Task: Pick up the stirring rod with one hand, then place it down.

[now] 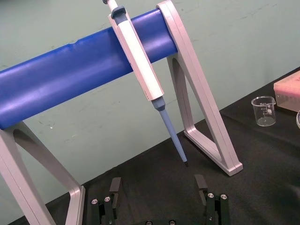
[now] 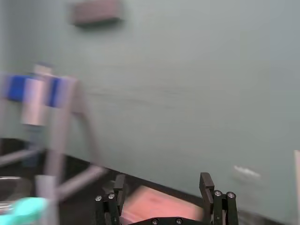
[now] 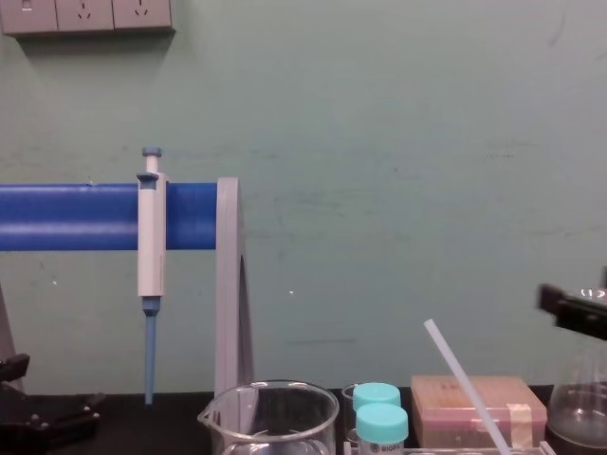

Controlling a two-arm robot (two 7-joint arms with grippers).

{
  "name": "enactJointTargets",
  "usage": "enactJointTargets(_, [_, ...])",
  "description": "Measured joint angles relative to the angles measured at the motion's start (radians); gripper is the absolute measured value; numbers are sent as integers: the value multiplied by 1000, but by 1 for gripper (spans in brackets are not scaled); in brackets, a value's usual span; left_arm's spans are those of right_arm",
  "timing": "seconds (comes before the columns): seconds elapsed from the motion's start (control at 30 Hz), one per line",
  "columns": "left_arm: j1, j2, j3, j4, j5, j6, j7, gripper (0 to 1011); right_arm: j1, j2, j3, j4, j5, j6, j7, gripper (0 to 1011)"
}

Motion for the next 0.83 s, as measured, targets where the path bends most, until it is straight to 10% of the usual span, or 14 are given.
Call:
enactJointTargets(0.3, [0, 0, 0, 0, 0, 0, 0, 1000, -29, -35, 47, 9, -78, 171, -188, 1000])
enactJointTargets(0.83, [0, 0, 0, 0, 0, 0, 0, 1000, -29, -35, 49, 7, -81, 165, -196, 1000])
